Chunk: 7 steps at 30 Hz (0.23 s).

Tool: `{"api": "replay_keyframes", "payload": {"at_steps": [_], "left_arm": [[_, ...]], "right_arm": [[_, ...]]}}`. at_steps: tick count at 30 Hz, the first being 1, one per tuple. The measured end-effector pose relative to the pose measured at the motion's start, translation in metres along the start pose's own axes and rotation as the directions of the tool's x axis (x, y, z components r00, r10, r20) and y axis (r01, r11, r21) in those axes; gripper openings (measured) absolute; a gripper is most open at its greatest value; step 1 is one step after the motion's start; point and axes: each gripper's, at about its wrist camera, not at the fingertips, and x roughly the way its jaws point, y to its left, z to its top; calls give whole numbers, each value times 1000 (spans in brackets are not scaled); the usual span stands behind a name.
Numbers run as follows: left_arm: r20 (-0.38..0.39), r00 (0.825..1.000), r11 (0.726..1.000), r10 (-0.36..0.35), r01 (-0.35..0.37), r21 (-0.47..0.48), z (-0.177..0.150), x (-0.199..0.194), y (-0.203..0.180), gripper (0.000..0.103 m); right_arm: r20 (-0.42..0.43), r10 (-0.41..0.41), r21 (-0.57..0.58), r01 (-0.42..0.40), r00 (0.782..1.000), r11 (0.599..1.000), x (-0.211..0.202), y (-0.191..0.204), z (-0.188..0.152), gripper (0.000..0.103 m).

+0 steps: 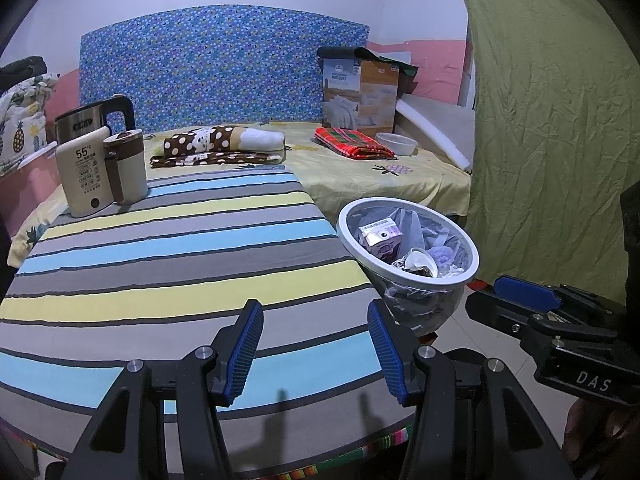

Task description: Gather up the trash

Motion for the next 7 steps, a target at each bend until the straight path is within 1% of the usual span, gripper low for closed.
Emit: {"api": "replay_keyframes", "payload": {"at_steps": [1,7], "left_arm": [[1,1000,1000,8,-8,-2,0,0,0,54],[3,1000,1000,2,-2,-12,0,1,3,54]], "right_arm": [[0,0,0,0,1000,1000,1,-1,0,55],[1,-1,2,1,1000,1000,0,1,-1,55]]}}
